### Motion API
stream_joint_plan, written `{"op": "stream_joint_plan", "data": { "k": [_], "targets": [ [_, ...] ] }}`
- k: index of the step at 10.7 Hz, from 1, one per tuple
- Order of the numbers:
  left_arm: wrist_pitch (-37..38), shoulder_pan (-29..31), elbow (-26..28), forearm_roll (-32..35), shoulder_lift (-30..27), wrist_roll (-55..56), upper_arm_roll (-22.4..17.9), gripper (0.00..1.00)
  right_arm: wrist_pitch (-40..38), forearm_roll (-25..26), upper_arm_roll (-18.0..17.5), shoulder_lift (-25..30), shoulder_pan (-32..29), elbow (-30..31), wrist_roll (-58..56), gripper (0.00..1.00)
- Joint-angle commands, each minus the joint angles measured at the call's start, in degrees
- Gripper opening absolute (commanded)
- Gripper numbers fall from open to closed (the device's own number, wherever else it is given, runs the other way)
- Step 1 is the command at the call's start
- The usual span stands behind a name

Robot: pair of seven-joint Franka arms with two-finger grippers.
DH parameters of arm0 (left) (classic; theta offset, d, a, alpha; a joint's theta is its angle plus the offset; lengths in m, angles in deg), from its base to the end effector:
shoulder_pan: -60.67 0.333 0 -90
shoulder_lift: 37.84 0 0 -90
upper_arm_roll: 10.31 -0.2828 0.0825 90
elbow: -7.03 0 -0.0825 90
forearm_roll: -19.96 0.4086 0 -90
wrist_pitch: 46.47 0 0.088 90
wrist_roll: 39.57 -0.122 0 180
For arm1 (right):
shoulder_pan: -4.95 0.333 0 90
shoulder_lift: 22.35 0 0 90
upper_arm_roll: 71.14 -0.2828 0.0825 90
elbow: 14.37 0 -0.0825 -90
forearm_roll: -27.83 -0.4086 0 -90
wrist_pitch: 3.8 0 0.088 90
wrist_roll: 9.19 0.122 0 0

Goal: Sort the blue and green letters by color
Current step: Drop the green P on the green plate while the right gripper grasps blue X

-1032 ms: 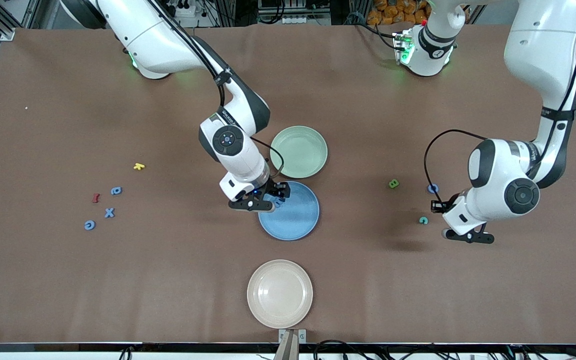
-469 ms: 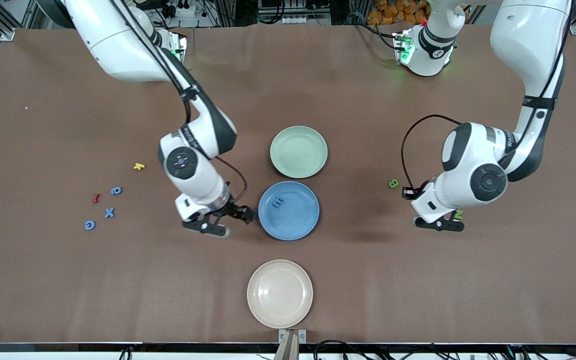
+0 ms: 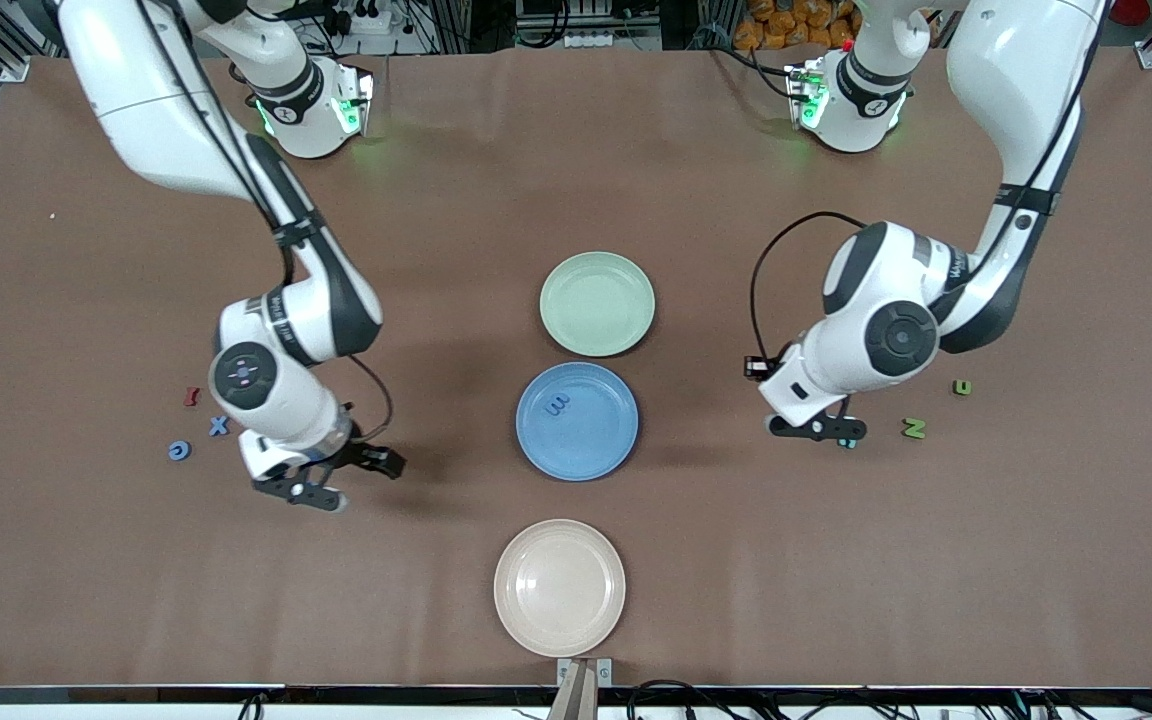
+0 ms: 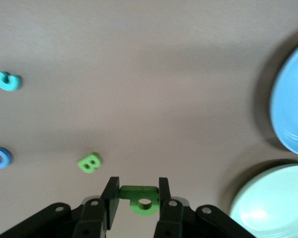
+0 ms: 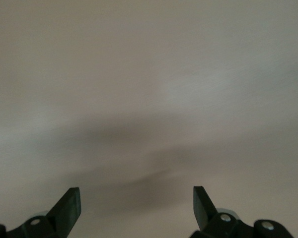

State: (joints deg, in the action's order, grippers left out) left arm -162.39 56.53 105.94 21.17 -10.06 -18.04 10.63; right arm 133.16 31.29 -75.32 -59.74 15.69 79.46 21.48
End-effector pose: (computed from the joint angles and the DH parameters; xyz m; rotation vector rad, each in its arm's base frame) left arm 0.5923 -0.2632 0.2493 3.0473 -0.0719 -0.3113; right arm 0.6767 0.1749 0.1888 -3.0743 0.3864 -0.1462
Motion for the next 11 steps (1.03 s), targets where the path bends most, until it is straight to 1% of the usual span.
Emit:
{"op": "stream_joint_plan", "data": {
  "k": [1,2,5,6,7,8,10,11],
  "targets": [
    [-1.40,-4.10,0.68,1.33,-0.62,7.63,0.86,0.00,-0.20,1.64,1.61,4.61,-5.98,5.30,-10.61,1.00],
    [-2.80,-5.60,0.68,1.33,-0.10,10.35,0.86,0.00,-0.37,1.73,3.19,4.79,-7.12,5.22,-13.42,1.00],
    [-7.63,-11.22,0.15,1.42,2.45,18.96,0.51,0.00,-2.83,1.73,4.00,5.93,-13.53,5.31,-25.55,1.00],
    [-10.61,-13.07,-0.02,2.29,3.85,21.34,0.33,0.00,-2.92,1.73,3.91,6.36,-15.38,6.01,-28.28,1.00],
    [-12.99,-14.56,-0.11,4.65,5.08,24.84,0.24,0.00,-2.49,1.64,3.74,7.15,-17.40,7.49,-30.22,1.00],
    [-13.27,-16.06,-0.11,6.58,5.79,28.71,0.33,0.00,-1.96,1.56,3.65,7.77,-18.11,9.51,-31.02,1.00],
    [-13.27,-19.66,-0.03,7.74,6.94,34.26,0.24,0.00,2.15,1.38,3.56,8.04,-18.30,13.90,-30.94,1.00],
    [-13.27,-20.89,-0.03,7.92,7.64,35.94,0.24,0.00,6.17,1.38,3.56,7.95,-18.47,16.36,-30.94,1.00]
  ]
}}
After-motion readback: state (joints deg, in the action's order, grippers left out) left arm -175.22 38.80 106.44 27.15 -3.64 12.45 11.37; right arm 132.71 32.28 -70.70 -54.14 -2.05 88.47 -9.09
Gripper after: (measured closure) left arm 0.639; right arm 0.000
